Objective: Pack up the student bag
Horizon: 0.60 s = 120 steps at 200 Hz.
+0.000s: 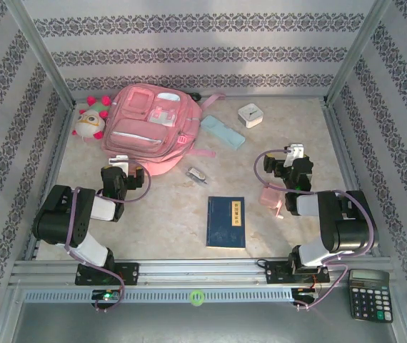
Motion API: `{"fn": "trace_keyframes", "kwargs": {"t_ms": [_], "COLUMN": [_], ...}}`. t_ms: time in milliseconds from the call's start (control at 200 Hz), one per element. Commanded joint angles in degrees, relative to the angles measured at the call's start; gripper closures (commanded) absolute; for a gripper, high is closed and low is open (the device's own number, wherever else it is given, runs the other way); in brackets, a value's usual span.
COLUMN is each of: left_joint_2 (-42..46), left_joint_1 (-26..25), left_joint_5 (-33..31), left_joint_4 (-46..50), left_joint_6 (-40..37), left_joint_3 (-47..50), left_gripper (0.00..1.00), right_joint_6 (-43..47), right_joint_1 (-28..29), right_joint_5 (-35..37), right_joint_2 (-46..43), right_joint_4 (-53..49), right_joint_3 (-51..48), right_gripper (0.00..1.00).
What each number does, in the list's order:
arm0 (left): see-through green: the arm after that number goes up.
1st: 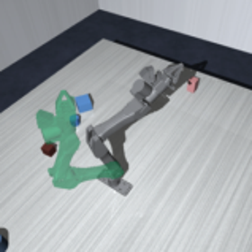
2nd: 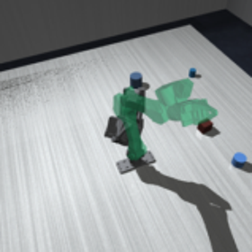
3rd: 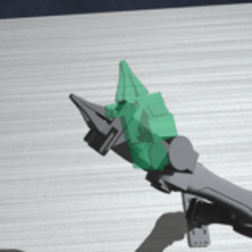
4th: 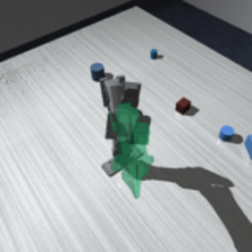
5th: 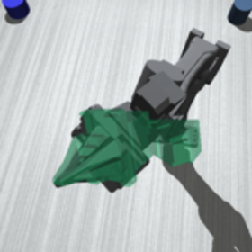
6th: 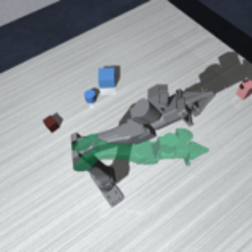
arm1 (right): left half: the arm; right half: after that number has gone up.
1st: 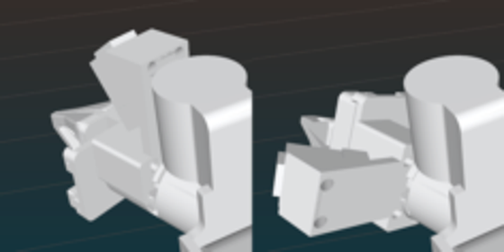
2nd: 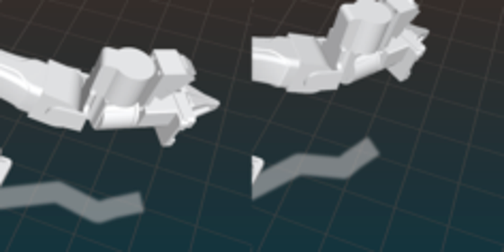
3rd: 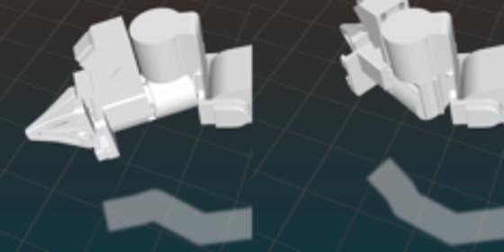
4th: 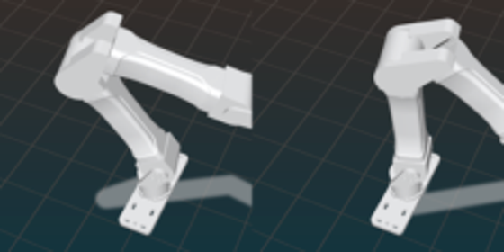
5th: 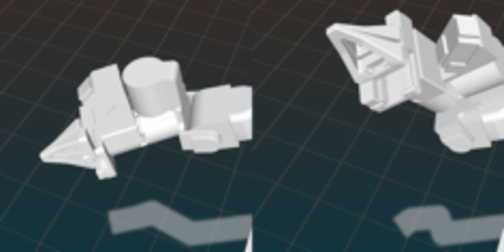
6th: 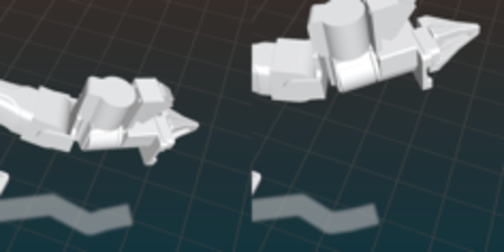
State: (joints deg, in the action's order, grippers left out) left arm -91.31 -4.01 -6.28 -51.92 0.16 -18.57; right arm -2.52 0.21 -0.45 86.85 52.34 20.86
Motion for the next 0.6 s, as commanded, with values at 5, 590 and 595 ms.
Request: {"fn": "trace_keyframes", "kwargs": {"t_ms": [5, 590, 595], "left_joint_2": [-0.3, -0.1, -0.1], "left_joint_1": [1.5, 1.6, 1.6], "left_joint_5": [-2.3, 0.0, 0.0], "left_joint_4": [-6.1, -4.8, -4.9], "left_joint_6": [-0.6, -0.7, -0.7], "left_joint_3": [-2.2, -2.6, -2.6], "left_gripper": [0.01, 0.01, 0.01], "right_joint_6": [0.7, 0.6, 0.6], "right_joint_1": [0.0, 0.0, -0.1], "right_joint_5": [-0.1, -0.2, -0.1], "right_joint_2": [0.6, 0.7, 0.7], "right_joint_4": [1.4, 1.4, 1.4], "right_joint_3": [0.8, 0.8, 0.8], "right_gripper": [0.02, 0.02, 0.02]}}
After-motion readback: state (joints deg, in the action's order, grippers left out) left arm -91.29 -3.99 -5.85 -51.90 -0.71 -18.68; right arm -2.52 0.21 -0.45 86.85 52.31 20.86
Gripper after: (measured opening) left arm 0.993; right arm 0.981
